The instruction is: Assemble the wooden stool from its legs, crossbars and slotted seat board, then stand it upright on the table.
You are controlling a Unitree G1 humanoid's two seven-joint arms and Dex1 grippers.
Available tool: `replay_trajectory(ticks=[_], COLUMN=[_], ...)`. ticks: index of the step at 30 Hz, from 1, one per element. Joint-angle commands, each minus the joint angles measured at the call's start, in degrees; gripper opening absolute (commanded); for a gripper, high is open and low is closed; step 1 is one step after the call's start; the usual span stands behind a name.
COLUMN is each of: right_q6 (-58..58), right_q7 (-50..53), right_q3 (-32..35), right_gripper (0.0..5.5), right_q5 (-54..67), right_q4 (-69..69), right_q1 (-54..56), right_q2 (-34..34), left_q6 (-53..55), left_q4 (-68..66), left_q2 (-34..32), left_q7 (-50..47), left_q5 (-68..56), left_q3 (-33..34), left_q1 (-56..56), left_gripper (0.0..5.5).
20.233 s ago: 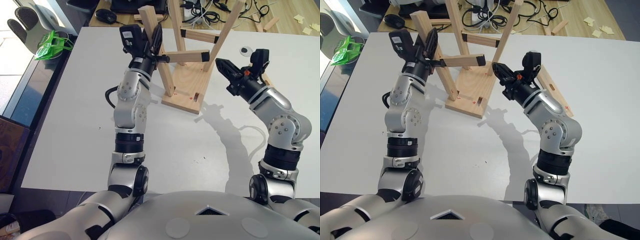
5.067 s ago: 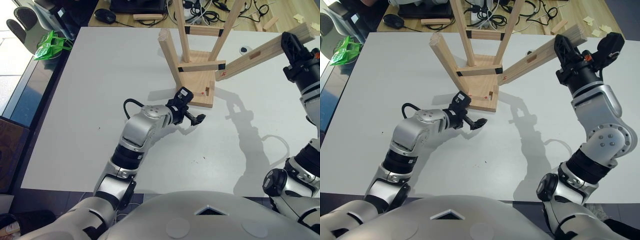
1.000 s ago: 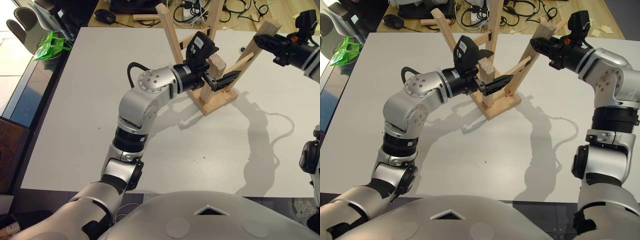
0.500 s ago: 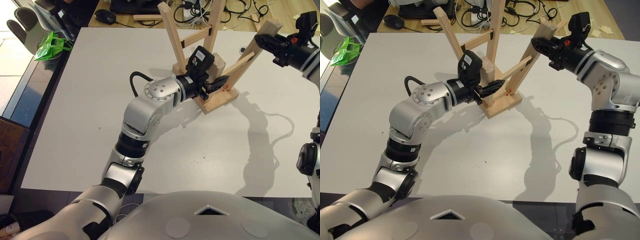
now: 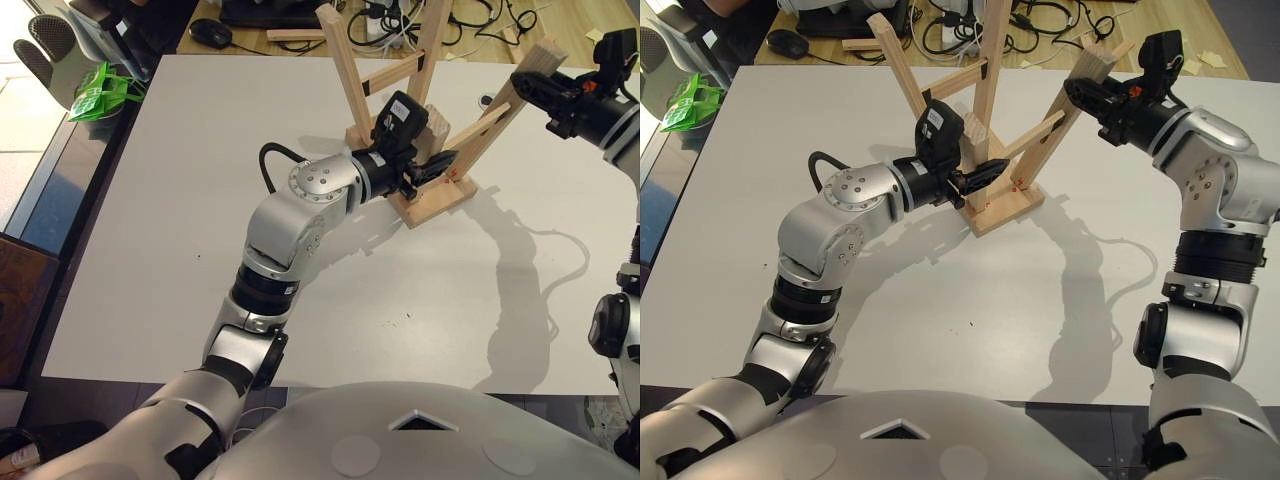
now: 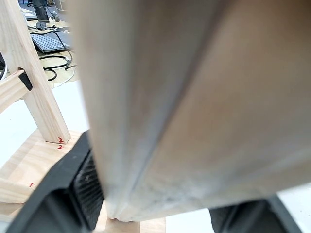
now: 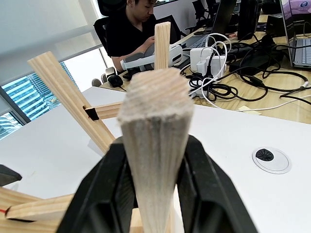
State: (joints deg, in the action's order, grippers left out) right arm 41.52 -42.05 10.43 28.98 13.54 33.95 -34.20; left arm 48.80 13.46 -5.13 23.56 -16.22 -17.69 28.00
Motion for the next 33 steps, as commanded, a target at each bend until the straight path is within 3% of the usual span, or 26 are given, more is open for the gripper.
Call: replay_trajectory(ticks=[1, 21, 33], right_q6=[0.72, -3.03, -7.73], right_q7=[-0.18, 3.18, 1.52], right_q3=[-0.58, 1.33, -1.94], right_gripper=[1.00, 1.00, 1.00], right_q5=[-0.02, -1.58, -4.38], right_q4=[-0.92, 7.28, 7.28], right_q1=[-1.03, -2.15, -4.80], right_q2=[0.65, 0.78, -0.61], left_q6=[3.87, 3.92, 3.80], left_q4=[-2.23, -2.03, -2.54], left_q2=[-1.34, -1.65, -1.49], left_q7=[-1.42, -1.87, -2.39], left_q5=[1.52, 1.09, 1.16], left_q3=[-1.03, -1.39, -1.57], left_q1=[-1.17, -1.59, -1.50], left_gripper=[2.42, 2.39, 2.39])
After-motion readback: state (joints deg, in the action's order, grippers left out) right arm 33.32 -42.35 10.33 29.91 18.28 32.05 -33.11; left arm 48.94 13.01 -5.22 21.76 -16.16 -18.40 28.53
